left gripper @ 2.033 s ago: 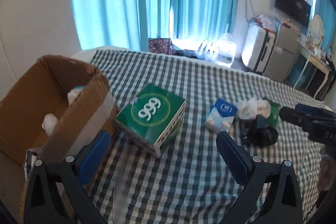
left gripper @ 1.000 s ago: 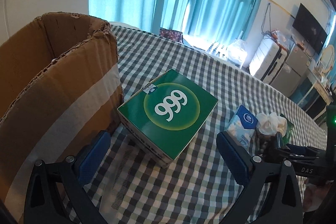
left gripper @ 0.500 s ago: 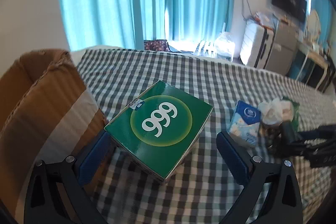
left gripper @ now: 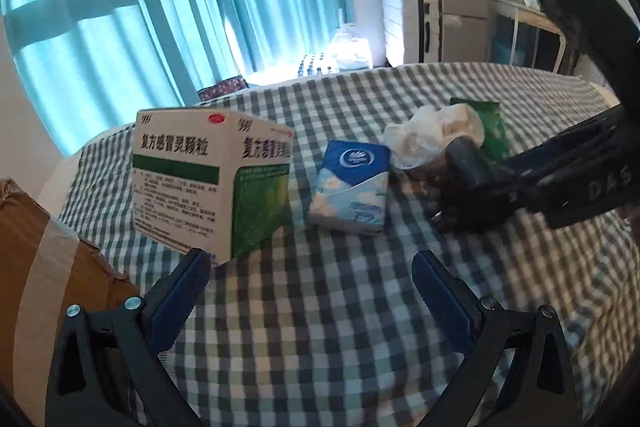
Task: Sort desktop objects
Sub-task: 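Grasp the green medicine box with the left tool while the right tool grasps the black glasses case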
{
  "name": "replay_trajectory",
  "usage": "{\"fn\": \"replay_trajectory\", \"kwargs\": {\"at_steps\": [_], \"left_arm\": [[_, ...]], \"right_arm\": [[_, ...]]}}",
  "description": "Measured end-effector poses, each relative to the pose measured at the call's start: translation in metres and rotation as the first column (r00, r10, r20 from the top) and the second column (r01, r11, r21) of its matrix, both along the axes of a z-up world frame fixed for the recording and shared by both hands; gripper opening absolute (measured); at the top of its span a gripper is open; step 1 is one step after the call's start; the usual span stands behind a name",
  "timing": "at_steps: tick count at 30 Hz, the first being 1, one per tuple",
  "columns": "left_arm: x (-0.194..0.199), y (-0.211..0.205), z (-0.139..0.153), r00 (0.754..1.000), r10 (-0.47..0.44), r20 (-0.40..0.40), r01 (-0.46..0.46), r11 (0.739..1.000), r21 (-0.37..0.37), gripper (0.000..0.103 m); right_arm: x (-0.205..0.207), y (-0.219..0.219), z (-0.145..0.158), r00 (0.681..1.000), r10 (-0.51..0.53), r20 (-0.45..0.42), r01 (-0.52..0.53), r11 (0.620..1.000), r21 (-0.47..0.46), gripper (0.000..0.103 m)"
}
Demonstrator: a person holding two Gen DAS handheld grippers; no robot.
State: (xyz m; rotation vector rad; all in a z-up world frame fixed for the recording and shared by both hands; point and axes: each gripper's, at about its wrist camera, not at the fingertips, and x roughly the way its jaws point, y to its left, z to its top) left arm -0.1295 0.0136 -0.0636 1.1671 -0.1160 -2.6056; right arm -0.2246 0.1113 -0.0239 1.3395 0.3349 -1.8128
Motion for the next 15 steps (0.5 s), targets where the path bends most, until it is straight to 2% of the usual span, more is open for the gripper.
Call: {"fn": "replay_trajectory", "kwargs": {"at_steps": [6,12,15], "left_arm": [[0.009,-0.033,-0.002,0.994,0.113,0.013,-0.114,0.987,0.115,0.103],[0.026,-0.057,0.022,0.978,0.197,-0.063,-0.187,0.973,0.136,0.103],[0.028,-0.066,0.019,0.973,0.224,-0.052,-0.217,0.969,0.119,0.103]], "right_arm": [[-0.005,-0.001,0.000,1.000,-0.013,0.013,0.013,1.000,-0.005,0.067],[-0.013,0.000,0.001,0.999,-0.028,0.022,0.029,0.999,-0.016,0.067],[-0.014,0.000,0.001,0.999,-0.029,0.026,0.029,0.999,-0.014,0.067]]}}
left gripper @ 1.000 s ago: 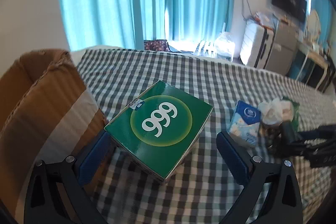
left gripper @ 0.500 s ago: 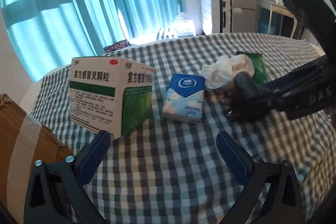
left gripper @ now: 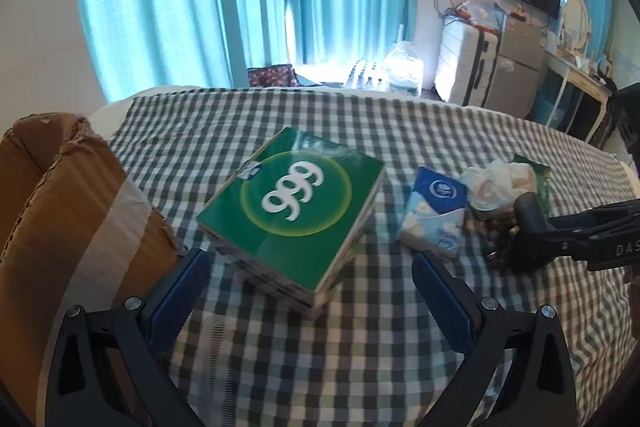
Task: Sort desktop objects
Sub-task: 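Grasp the green medicine box with the left tool while the right tool grasps the black glasses case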
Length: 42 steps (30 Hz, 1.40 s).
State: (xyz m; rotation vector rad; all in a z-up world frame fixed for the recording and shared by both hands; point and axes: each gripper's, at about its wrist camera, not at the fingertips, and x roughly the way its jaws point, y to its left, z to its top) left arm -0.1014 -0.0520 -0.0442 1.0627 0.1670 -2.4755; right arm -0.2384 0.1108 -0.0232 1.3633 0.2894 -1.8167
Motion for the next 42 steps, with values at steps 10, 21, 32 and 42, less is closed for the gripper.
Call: {"fn": "replay_trajectory", "kwargs": {"at_steps": [10,21,32,42], "left_arm": [[-0.006,0.018,0.026,0.992,-0.098,0.074,0.109,0.982,-0.157,0.103],[-0.082,-0.009,0.006,0.942,-0.151,0.300,0.207,0.964,-0.165,0.103],[-0.083,0.001,-0.044,0.899,-0.164,0.406,0.213,0.974,-0.080,0.103],[-0.048,-0.003,-0.026,0.961,-0.004,0.277,-0.009,0.999,0.047,0.079]], "right_arm": [[-0.005,0.004,0.011,0.998,-0.043,0.038,0.045,0.998,-0.049,0.067],[0.002,0.005,0.004,0.997,-0.009,0.077,0.014,0.998,-0.061,0.067],[-0.008,0.003,-0.008,0.994,-0.016,0.104,0.021,0.998,-0.056,0.067],[0.000,-0.002,-0.013,0.996,-0.003,0.090,0.004,1.000,-0.016,0.073]]}}
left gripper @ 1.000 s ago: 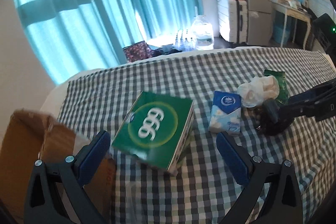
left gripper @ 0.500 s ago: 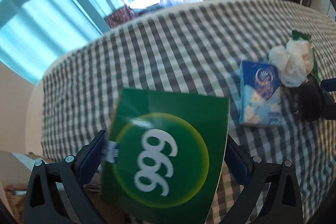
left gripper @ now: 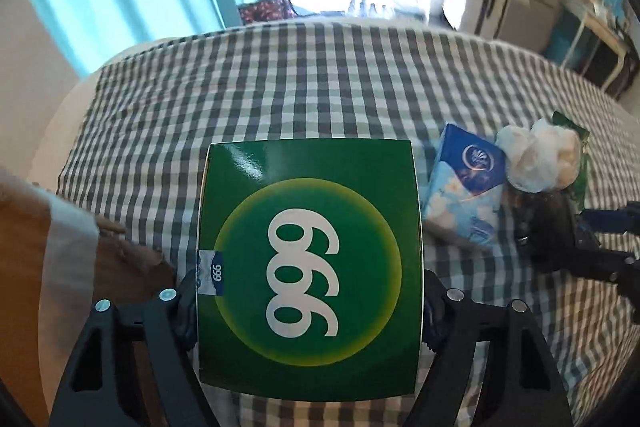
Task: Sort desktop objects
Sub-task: 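Grasp the green medicine box with the left tool while the right tool grasps the black glasses case, then carry the medicine box and glasses case to the cardboard box and release both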
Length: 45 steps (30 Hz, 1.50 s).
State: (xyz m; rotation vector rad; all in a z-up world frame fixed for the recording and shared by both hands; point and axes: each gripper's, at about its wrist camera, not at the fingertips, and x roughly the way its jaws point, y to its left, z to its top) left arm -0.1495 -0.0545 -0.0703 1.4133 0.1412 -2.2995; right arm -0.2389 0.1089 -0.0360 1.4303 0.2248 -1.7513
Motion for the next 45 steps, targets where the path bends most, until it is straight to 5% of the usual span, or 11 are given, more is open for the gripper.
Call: {"fn": "replay_trajectory", "kwargs": {"at_steps": [6,12,19,22,31,39,45], "left_arm": [[0.029,0.023,0.008,0.995,0.051,-0.081,-0.056,0.997,-0.053,0.078],[0.053,0.025,0.035,0.986,0.119,-0.116,-0.116,0.993,0.028,0.078],[0.082,0.021,0.079,0.975,0.140,-0.170,-0.132,0.990,0.058,0.078],[0.102,0.017,0.092,0.962,0.169,-0.214,-0.153,0.984,0.092,0.078],[0.122,0.008,0.095,0.950,0.167,-0.264,-0.126,0.978,0.168,0.078],[0.118,0.015,0.094,0.956,0.087,-0.279,-0.032,0.980,0.196,0.079],[0.114,0.012,0.099,0.949,0.065,-0.308,-0.002,0.979,0.202,0.079]], "right_arm": [[0.015,-0.003,0.000,0.998,0.035,-0.044,-0.034,0.999,0.036,0.073],[0.021,-0.005,-0.004,0.997,0.052,-0.064,-0.049,0.998,0.041,0.074],[0.022,-0.011,-0.013,0.998,0.051,-0.024,-0.050,0.998,0.034,0.077],[0.025,-0.016,-0.025,0.997,0.048,0.060,-0.051,0.998,0.047,0.077],[0.034,-0.027,-0.024,0.998,0.026,-0.054,-0.021,0.996,0.092,0.075],[0.044,-0.032,-0.028,0.989,-0.121,-0.084,0.126,0.991,0.048,0.078],[0.053,-0.023,-0.021,0.965,-0.165,-0.204,0.180,0.982,0.055,0.075]]}}
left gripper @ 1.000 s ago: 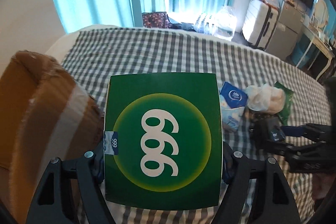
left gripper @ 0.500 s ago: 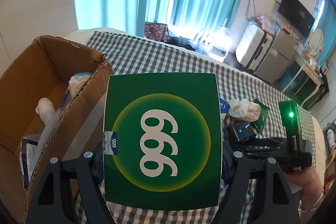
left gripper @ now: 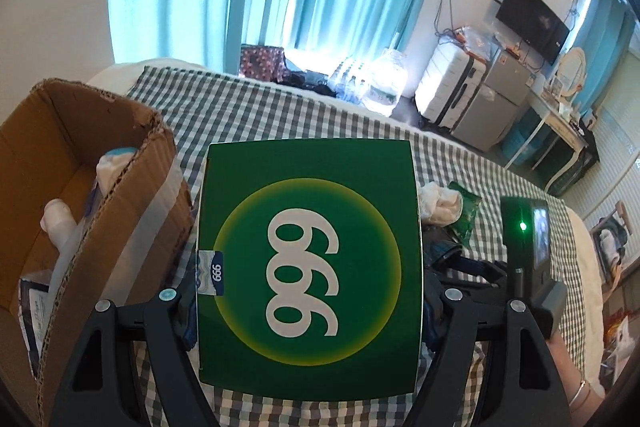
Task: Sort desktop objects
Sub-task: 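Carry the medicine box and glasses case to the cardboard box and release both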
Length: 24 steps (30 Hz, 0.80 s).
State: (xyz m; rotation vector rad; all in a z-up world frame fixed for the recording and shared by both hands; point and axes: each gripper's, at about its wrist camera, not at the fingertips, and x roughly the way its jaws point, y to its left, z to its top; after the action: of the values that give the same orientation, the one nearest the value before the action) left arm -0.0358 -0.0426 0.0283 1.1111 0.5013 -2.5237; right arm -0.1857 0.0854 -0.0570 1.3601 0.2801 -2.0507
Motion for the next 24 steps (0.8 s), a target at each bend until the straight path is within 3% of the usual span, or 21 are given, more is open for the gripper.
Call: {"fn": "replay_trajectory", "kwargs": {"at_steps": [9,14,20,24], "left_arm": [[0.013,-0.011,0.022,0.997,0.014,-0.078,-0.013,1.000,0.005,0.079],[0.032,-0.015,0.043,0.989,0.019,-0.144,-0.022,1.000,-0.022,0.079],[0.070,-0.030,0.083,0.966,0.072,-0.247,-0.095,0.992,-0.083,0.079],[0.103,-0.066,0.092,0.968,0.124,-0.218,-0.126,0.992,0.005,0.080]], "right_arm": [[0.042,0.011,0.067,0.962,0.039,-0.271,-0.033,0.999,0.028,0.074],[0.080,0.033,0.102,0.960,-0.017,-0.280,-0.009,0.996,-0.093,0.074],[0.115,0.004,0.167,0.938,0.060,-0.341,-0.117,0.982,-0.149,0.074],[0.133,-0.036,0.202,0.940,0.131,-0.314,-0.210,0.950,-0.233,0.074]]}}
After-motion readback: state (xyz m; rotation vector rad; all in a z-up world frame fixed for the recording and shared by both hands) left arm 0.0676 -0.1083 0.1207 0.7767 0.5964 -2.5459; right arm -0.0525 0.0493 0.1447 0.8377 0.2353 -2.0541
